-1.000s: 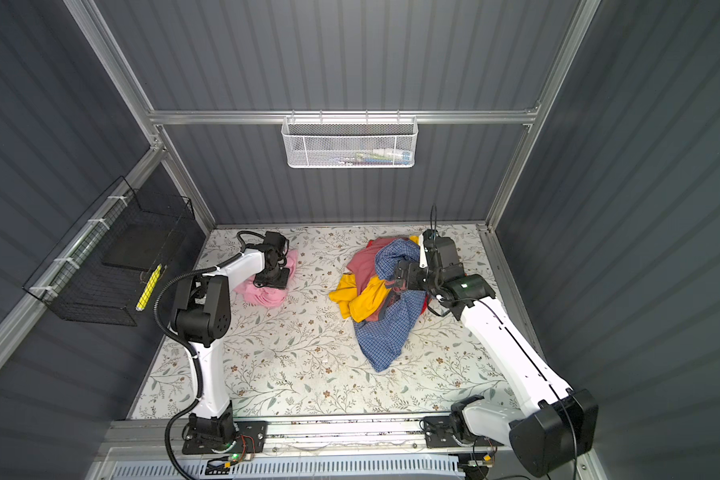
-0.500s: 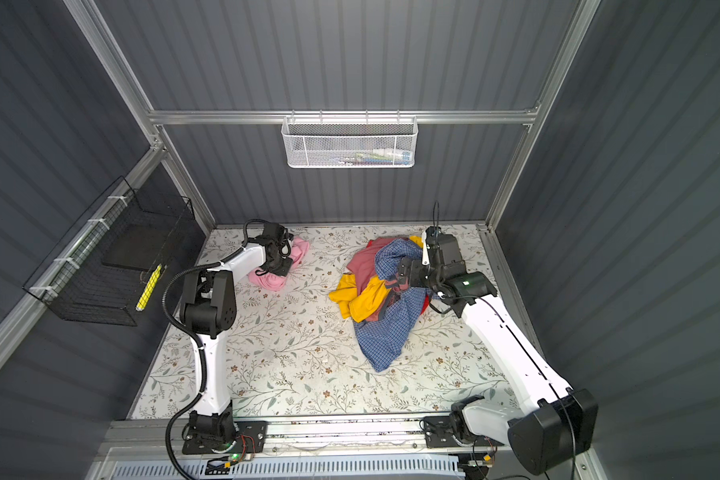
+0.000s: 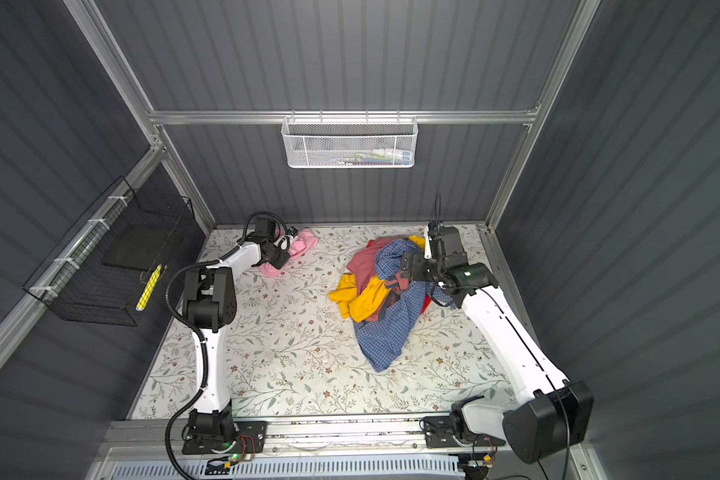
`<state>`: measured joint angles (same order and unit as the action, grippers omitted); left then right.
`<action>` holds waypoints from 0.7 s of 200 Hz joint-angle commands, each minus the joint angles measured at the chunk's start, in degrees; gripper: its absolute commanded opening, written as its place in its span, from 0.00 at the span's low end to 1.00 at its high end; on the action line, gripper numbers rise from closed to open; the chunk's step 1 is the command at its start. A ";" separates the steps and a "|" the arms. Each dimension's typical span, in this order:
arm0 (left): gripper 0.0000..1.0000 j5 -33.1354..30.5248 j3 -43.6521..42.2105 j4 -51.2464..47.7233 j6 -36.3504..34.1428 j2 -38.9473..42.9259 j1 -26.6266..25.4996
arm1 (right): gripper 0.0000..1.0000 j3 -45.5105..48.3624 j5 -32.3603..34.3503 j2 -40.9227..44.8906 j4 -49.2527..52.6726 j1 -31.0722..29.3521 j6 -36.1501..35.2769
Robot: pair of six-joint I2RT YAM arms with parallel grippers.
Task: Pick out a specific cloth from the pile
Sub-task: 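Lower the pink shirt onto the clear table with the left gripper and release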
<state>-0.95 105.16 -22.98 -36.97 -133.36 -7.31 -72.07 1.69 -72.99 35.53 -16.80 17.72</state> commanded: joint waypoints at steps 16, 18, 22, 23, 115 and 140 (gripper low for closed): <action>0.00 5.40 -3.64 -5.89 -4.94 -1.10 0.81 | 0.99 -1.62 -1.73 -0.93 1.81 1.15 -0.23; 0.00 5.47 -3.65 -5.99 -4.86 -1.00 0.81 | 0.99 -1.66 -1.81 -1.04 1.82 1.15 -0.23; 0.00 5.64 -3.73 -6.22 -4.78 -0.83 0.81 | 0.99 -1.74 -2.05 -1.24 1.80 1.15 -0.22; 0.00 5.62 -3.74 -6.25 -4.82 -0.80 0.81 | 0.99 -1.75 -2.09 -1.30 1.81 1.15 -0.22; 0.56 -0.95 -5.15 -7.05 0.48 1.53 1.07 | 0.99 -1.49 -2.51 -1.01 1.20 2.37 -1.52; 0.97 -2.00 -4.53 -4.56 4.50 2.76 1.25 | 0.99 -1.67 -2.60 -0.25 1.11 2.69 -2.37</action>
<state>-0.10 101.89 -23.94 -37.23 -130.80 -6.79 -72.16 -0.49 -74.46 36.21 -14.46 16.99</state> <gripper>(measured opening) 0.753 0.991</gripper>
